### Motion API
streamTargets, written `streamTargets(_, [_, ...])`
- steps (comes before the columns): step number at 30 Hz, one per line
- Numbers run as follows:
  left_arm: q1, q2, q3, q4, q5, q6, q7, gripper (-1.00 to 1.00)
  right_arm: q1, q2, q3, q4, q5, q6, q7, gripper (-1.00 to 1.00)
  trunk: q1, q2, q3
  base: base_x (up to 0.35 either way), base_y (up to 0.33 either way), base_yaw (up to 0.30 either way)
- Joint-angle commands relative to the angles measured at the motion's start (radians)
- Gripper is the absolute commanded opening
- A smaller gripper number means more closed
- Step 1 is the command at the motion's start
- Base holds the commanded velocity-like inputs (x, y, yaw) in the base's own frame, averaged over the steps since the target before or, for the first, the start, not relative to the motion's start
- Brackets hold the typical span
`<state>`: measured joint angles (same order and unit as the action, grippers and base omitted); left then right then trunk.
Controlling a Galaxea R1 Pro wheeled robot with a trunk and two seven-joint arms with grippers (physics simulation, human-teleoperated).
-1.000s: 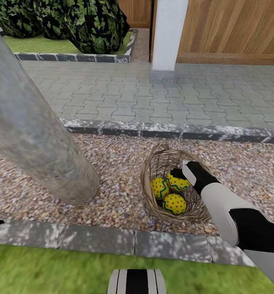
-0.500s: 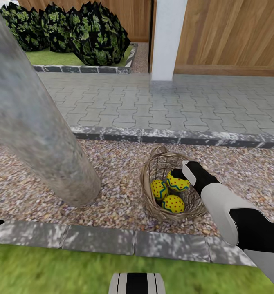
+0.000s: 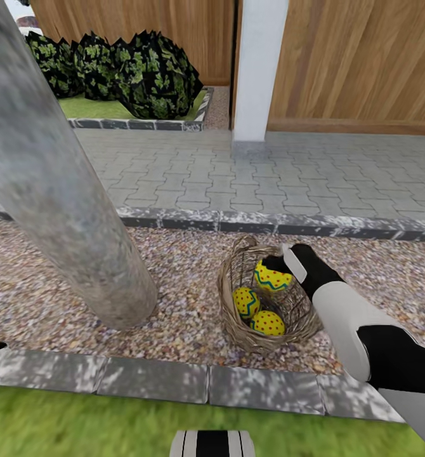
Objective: Take the three Easter eggs out of the wicker basket on the lawn in the garden, then place them on the lawn next to a single tree (choose any tree) so that all three eggs are next to the same tree and none are left in the basket.
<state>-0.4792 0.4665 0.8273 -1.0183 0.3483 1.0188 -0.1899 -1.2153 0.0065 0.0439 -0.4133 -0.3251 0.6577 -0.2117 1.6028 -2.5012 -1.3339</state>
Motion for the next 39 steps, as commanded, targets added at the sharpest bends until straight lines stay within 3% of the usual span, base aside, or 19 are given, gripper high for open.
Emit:
streamTargets(1, [-0.001,0.000,0.003,0.000,-0.009,0.004,-0.010,1.00,0.000,0.000,0.004,-0.003,-0.011,0.017,-0.008,-1.00,-0.001,0.000,0.003,0.000,0.000,0.000])
streamTargets(3, [-0.001,0.001,0.003,0.000,-0.009,0.004,-0.011,1.00,0.001,0.000,0.004,-0.017,-0.015,0.095,-0.007,-1.00,-0.001,0.000,0.011,0.000,0.000,0.000])
streamTargets(8, [-0.001,0.001,0.003,0.000,-0.009,0.005,-0.011,1.00,0.019,0.000,0.005,-0.171,-0.053,0.230,-0.008,-1.00,-0.011,0.015,0.029,0.000,0.000,0.000])
streamTargets(16, [-0.001,0.003,0.004,0.000,-0.009,0.006,-0.011,1.00,0.103,0.000,0.005,-0.296,-0.061,0.313,-0.008,-1.00,-0.041,0.071,0.054,0.000,0.000,0.000])
streamTargets(22, [-0.001,0.003,0.003,0.000,-0.009,0.006,-0.011,1.00,0.200,-0.001,0.005,-0.461,-0.063,0.343,-0.008,-1.00,-0.064,0.113,0.073,0.000,0.000,0.000])
streamTargets(24, [-0.001,0.003,0.004,0.000,-0.009,0.006,-0.011,1.00,0.261,-0.002,0.005,-0.568,-0.067,0.352,-0.007,-1.00,-0.072,0.127,0.079,0.000,0.000,0.000])
streamTargets(26, [-0.001,0.002,0.003,0.000,-0.009,0.006,-0.011,1.00,0.332,-0.007,0.005,-0.696,-0.119,0.356,-0.008,-1.00,-0.080,0.141,0.085,0.000,0.000,0.000])
streamTargets(28, [-0.001,0.002,0.003,0.000,-0.009,0.006,-0.011,1.00,0.384,-0.011,0.006,-0.759,-0.166,0.357,-0.009,-1.00,-0.087,0.155,0.091,0.000,0.000,0.000])
streamTargets(30, [-0.001,0.001,0.003,0.000,-0.009,0.006,-0.011,1.00,0.407,-0.012,0.007,-0.782,-0.182,0.358,-0.009,-1.00,-0.095,0.169,0.098,0.000,0.000,0.000])
streamTargets(39, [-0.001,0.001,0.003,0.000,-0.009,0.006,-0.011,1.00,0.451,-0.041,0.006,-0.824,-0.186,0.358,-0.009,-1.00,-0.129,0.232,0.126,0.000,0.000,0.000])
